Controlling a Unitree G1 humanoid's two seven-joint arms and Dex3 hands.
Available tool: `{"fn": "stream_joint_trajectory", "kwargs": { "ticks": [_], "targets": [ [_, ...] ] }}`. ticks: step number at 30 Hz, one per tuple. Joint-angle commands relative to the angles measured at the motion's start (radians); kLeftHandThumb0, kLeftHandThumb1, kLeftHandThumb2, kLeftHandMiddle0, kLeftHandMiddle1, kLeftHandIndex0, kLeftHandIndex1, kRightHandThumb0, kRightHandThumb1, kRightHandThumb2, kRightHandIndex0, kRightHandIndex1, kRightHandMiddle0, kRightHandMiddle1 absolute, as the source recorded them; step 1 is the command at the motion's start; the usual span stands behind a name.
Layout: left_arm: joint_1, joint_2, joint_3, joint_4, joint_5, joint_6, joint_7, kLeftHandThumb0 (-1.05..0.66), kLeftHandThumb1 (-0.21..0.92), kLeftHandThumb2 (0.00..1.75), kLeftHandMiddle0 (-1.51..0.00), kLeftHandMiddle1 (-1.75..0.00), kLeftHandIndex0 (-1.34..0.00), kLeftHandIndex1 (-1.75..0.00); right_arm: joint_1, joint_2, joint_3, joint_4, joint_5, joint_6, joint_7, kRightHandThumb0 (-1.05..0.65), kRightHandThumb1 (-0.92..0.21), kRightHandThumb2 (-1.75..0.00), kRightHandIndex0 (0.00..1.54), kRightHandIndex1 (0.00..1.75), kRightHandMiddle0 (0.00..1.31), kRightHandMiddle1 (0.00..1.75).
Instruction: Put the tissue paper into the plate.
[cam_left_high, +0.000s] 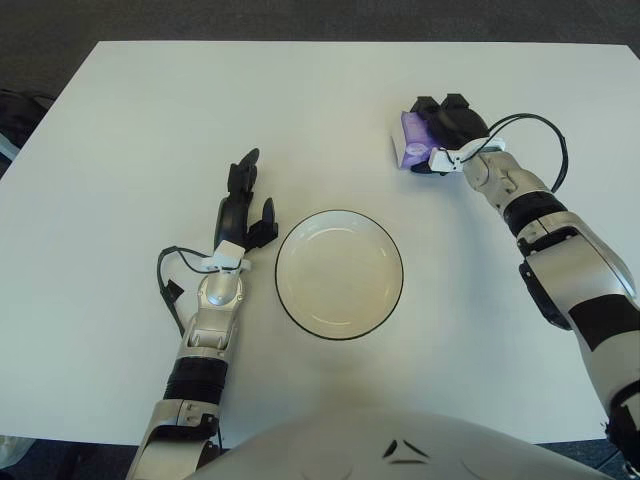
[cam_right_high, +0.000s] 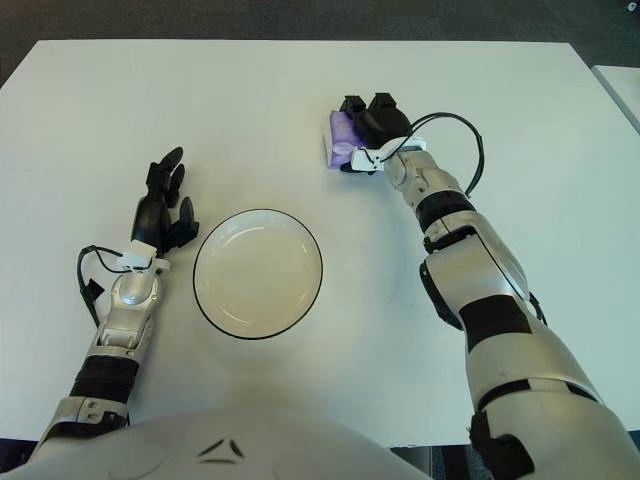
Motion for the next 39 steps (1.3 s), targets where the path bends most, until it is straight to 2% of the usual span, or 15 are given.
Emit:
{"fn": "stream_joint_trajectory", "kwargs": {
  "ticks": [1,14,25,29,34,39],
  "targets": [
    [0.057,-0.006,-0.002,0.055,-0.001,0.016,-0.001,-0.67,0.92,0.84,-0.30,-0.04,0.00,-0.60,0.055,0.016,0.002,0.010,0.005,0.001,0.015,0.53,-0.16,-1.51,0.74,1.75,0.95,1.75],
    [0.052,-0.010,-0.002,0.066,-0.010,0.015,-0.004,-0.68,0.92,0.83,-0.29,-0.04,0.00,-0.63,0.070,0.006,-0.013,0.003,0.017,-0.046,-0.015,0.56,-0.10,-1.58,0.79,1.75,1.06,1.75],
    [0.054,-0.012,-0.002,0.067,-0.014,0.017,-0.007,-0.68,0.92,0.82,-0.29,-0.04,0.00,-0.64,0.067,-0.002,-0.043,-0.011,0.034,-0.102,-0.064,0.57,-0.08,-1.61,0.81,1.75,1.10,1.75],
    [0.054,-0.011,-0.003,0.067,-0.018,0.016,-0.009,-0.68,0.92,0.82,-0.29,-0.03,0.00,-0.64,0.056,-0.017,-0.067,-0.064,0.056,-0.122,-0.048,0.58,-0.08,-1.61,0.81,1.75,1.10,1.75],
    [0.055,-0.010,-0.005,0.069,-0.017,0.017,-0.007,-0.68,0.92,0.83,-0.28,-0.03,0.00,-0.64,0.077,-0.022,-0.100,-0.126,0.079,-0.151,-0.058,0.58,-0.07,-1.61,0.81,1.75,1.11,1.75],
    [0.053,-0.006,-0.009,0.075,-0.007,0.017,-0.001,-0.69,0.92,0.83,-0.28,-0.03,0.00,-0.63,0.137,-0.026,-0.165,-0.312,0.118,-0.102,-0.046,0.58,-0.07,-1.62,0.82,1.75,1.11,1.75]
  ]
}}
